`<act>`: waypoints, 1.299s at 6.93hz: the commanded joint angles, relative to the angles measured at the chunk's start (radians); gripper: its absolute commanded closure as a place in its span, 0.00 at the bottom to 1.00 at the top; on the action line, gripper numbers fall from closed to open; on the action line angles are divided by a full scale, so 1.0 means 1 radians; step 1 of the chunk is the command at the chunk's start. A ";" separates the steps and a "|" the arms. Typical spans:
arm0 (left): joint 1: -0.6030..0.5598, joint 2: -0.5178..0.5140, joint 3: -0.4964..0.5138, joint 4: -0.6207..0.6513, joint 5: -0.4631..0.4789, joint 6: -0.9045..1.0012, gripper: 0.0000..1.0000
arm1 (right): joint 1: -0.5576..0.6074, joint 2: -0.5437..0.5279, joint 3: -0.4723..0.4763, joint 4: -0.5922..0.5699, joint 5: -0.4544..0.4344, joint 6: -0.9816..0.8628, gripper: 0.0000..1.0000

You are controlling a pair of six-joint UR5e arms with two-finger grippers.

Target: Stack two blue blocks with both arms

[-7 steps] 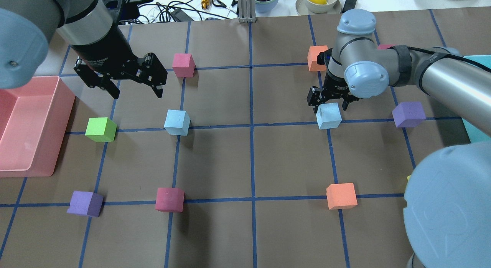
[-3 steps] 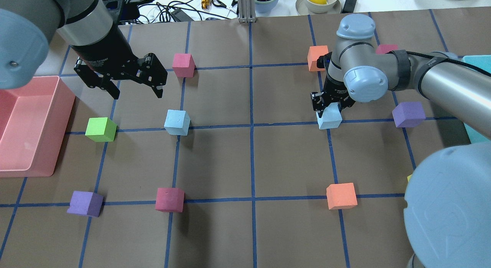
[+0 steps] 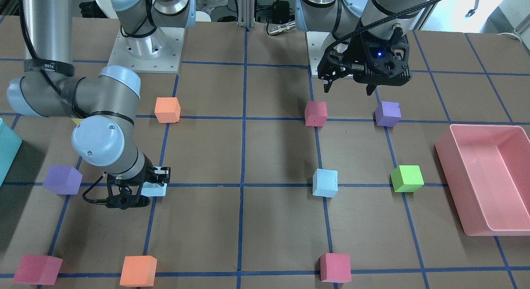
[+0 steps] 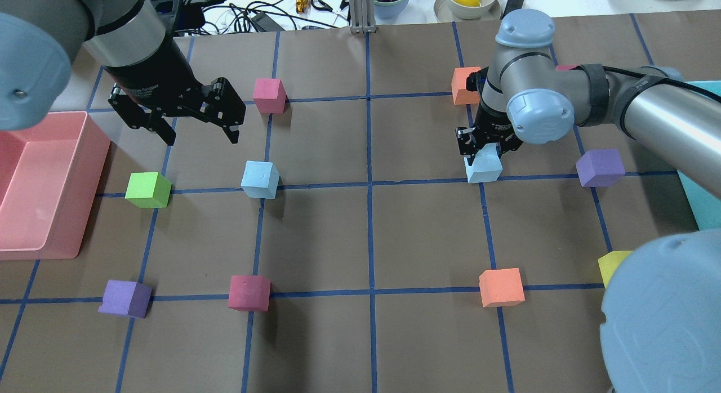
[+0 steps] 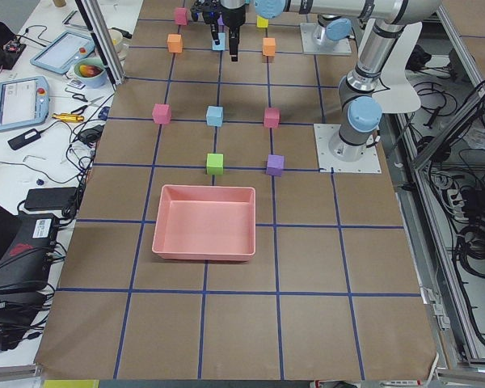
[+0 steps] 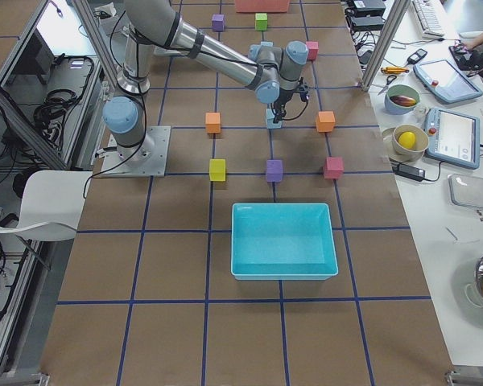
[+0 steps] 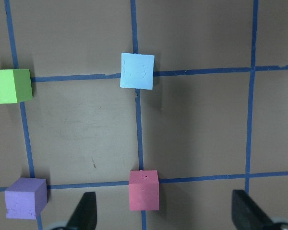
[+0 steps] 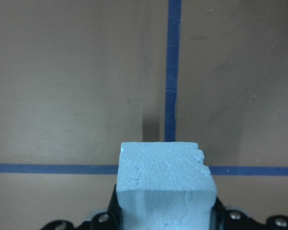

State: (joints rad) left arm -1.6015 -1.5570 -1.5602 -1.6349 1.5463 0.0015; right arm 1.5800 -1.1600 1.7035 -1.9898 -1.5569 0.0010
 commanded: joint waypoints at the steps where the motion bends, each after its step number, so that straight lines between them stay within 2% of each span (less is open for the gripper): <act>1: 0.000 0.000 0.000 0.001 0.002 0.000 0.00 | 0.108 -0.056 0.001 0.062 0.058 0.166 1.00; 3: 0.000 0.000 0.000 0.001 0.000 0.000 0.00 | 0.274 -0.064 0.033 0.059 0.067 0.400 1.00; 5: 0.000 0.000 -0.001 0.000 0.000 0.000 0.00 | 0.398 -0.081 0.111 0.045 0.069 0.491 1.00; 7: 0.000 0.000 -0.004 0.001 0.002 0.000 0.00 | 0.436 -0.127 0.177 0.031 0.069 0.498 1.00; 9: 0.000 0.000 -0.006 0.001 0.002 0.000 0.00 | 0.439 -0.125 0.185 0.022 0.115 0.496 1.00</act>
State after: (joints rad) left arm -1.6015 -1.5570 -1.5649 -1.6337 1.5471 0.0015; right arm 2.0147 -1.2843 1.8807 -1.9617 -1.4632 0.4979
